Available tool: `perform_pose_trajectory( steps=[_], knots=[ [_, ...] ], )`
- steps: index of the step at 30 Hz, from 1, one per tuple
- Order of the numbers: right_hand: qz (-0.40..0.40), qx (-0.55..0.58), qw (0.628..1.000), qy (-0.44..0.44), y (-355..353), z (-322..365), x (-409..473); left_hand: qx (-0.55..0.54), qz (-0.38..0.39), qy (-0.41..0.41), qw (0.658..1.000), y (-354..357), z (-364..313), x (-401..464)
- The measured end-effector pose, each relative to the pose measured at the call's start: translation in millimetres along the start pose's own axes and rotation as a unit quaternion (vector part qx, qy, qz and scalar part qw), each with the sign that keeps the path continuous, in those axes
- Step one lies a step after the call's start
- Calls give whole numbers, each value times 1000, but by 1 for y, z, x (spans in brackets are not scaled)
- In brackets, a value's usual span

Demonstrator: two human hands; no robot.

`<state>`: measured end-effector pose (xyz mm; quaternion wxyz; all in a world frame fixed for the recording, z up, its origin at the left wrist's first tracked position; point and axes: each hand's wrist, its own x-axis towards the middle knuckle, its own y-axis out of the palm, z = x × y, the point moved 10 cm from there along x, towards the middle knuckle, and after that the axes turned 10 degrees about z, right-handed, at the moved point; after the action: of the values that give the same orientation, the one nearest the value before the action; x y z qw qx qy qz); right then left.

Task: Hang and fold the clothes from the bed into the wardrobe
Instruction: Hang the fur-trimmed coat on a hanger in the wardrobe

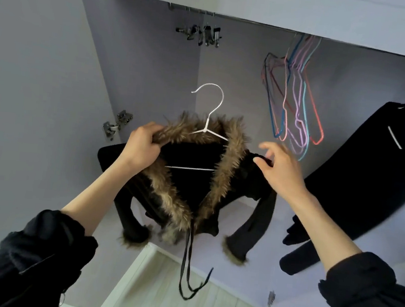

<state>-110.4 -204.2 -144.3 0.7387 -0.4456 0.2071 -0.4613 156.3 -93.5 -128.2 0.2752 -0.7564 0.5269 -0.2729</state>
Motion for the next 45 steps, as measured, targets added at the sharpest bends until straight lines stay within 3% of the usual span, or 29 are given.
perform_pose_trajectory(
  steps=[2,4,7,9,11,15,19,21,25,29,32,36,40,45],
  knots=[
    [79,-141,987,-16,10,5,11,-22,15,28,999,2,-10,2],
    [114,-136,984,-37,19,14,17,-40,25,46,998,2,-18,4],
    [68,27,997,-26,12,18,16,-12,-14,51,999,-6,-25,4],
    [33,57,997,-30,5,20,16,99,-91,18,991,-21,-17,0],
    [15,38,999,-19,-1,14,13,165,-115,-41,979,-24,-3,-5],
    [1,-31,999,15,-12,9,4,29,-74,-125,989,-13,25,-4],
    [51,-222,974,-9,-3,15,-6,-10,-140,-78,987,-37,-6,9],
    [62,-238,969,-1,-2,11,-10,-9,-147,-41,988,-44,-26,16],
    [-1,-78,995,69,-24,-5,-11,31,-41,12,999,-16,-44,20],
    [-33,-18,995,89,-37,-12,-16,61,76,78,992,18,-49,14],
    [-32,17,994,101,-42,-22,-22,120,28,153,980,7,-57,15],
    [-51,63,994,72,-54,-22,-32,241,83,185,949,33,-65,19],
    [-66,68,994,54,-65,-35,-44,212,63,266,938,43,-87,15],
    [-35,87,994,61,-74,-53,-65,109,98,245,958,58,-91,20]
  ],
)
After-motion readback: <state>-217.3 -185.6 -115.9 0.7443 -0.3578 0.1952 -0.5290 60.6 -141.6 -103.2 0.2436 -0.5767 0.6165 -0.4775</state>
